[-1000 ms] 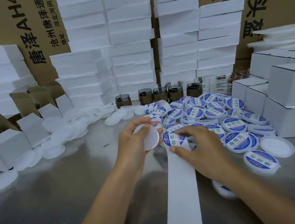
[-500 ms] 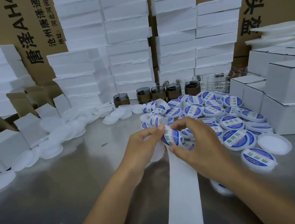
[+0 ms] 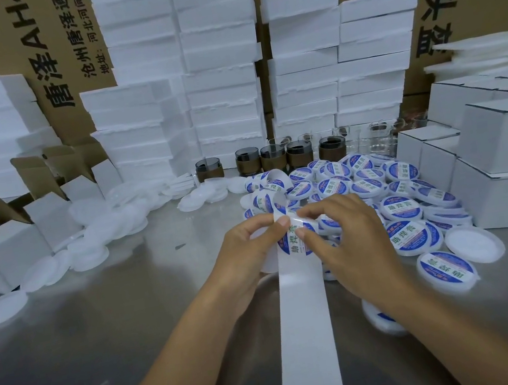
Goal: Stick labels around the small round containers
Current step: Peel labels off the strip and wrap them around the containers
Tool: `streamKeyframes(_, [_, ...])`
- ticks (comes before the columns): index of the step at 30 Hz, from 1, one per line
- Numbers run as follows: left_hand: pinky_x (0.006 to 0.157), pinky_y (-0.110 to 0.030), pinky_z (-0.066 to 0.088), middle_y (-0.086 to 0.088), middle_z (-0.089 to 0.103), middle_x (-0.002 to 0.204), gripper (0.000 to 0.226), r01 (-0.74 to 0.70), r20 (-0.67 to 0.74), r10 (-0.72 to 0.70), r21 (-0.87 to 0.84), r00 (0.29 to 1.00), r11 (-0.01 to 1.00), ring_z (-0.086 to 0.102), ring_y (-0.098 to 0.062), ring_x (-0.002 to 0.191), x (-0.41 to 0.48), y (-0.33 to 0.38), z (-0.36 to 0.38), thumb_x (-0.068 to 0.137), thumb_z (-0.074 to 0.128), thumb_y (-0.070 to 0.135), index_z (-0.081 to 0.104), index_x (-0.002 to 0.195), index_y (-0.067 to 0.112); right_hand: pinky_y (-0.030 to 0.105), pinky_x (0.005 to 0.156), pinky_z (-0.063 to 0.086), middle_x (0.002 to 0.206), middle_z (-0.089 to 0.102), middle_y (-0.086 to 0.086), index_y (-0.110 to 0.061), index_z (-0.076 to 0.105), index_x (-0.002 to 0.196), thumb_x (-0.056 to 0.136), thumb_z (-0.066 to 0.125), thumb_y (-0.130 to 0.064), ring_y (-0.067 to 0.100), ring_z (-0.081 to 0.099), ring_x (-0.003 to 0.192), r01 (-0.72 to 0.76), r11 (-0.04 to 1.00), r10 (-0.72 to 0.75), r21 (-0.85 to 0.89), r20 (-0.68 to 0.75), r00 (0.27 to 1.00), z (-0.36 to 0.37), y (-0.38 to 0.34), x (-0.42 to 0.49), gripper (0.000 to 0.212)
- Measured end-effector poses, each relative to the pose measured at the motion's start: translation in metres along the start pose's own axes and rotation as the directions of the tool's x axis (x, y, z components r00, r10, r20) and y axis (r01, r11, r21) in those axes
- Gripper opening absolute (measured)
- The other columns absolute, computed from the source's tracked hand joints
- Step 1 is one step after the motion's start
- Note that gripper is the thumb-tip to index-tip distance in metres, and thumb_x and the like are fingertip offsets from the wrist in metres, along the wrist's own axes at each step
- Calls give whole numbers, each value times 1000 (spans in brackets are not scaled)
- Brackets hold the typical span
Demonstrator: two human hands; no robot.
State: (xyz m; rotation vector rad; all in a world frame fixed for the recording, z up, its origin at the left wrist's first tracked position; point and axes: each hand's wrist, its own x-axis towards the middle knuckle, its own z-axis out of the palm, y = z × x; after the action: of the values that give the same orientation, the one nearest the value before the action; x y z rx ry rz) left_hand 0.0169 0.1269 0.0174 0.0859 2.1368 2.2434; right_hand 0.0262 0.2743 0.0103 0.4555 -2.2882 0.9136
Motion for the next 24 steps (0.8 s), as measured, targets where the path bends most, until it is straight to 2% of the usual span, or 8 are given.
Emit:
streamKeyframes(3, [88,-42,54,-8,72,100,12,-10,-4,9,-12,1000,1000,67,-28,96,0,1,0,82,66,29,74,82,20,26,83,30,97,67,-5,-19,68,102,81,70,-24,15,55,97,22,998,-23,-51,-13,1000,-1,2,0,22])
streamKeyframes(6, [80,-37,56,-7,72,100,15,-1,-45,-1,-35,999,999,67,-26,93,1,1,0,83,65,30,75,86,19,29,87,33,95,68,-6,-20,69,100,80,71,-25,16,58,96,28,997,-30,-75,-25,999,-4,5,0,21])
streamKeyframes(11, [91,-46,52,-13,69,109,22,15,-43,-16,-30,999,999,64,-33,103,0,2,0,85,64,25,72,98,9,41,92,37,90,71,-5,-19,71,94,77,75,-22,18,61,91,81,982,-86,-170,-21,996,-5,5,1,17])
streamKeyframes(13, [90,-43,53,-14,69,108,21,13,-38,-14,-34,999,999,64,-33,102,0,2,0,85,65,24,72,97,8,44,94,37,89,71,-4,-18,71,92,76,75,-19,19,63,89,103,977,-108,-185,-17,994,-5,5,1,16])
streamKeyframes(15, [86,-39,53,-12,70,106,17,11,-39,-11,-19,999,1000,65,-30,98,-1,3,1,84,66,26,73,91,12,43,100,32,88,71,-4,-17,70,90,77,75,-17,19,64,87,118,976,-124,-185,-20,992,-6,6,1,14])
streamKeyframes(18, [91,-47,50,-9,68,110,11,18,-63,-16,31,998,999,60,-34,104,-2,4,3,84,66,30,72,81,21,42,106,25,80,70,-3,-17,69,84,78,73,-12,17,65,78,138,970,-145,-198,-17,989,-7,4,2,9])
streamKeyframes(20, [90,-47,50,-9,66,112,12,16,-76,-12,52,997,999,58,-33,102,-2,4,4,84,65,31,71,80,22,41,107,23,78,70,-2,-17,68,81,77,73,-9,17,65,76,141,971,-145,-192,-9,989,-7,3,2,10])
streamKeyframes(24, [87,-44,50,-9,66,109,13,7,-100,-1,57,995,998,56,-26,93,0,3,4,85,65,30,69,76,21,30,95,30,94,66,-2,-16,67,82,75,71,-8,18,60,92,141,981,-139,-130,22,990,-9,2,1,12])
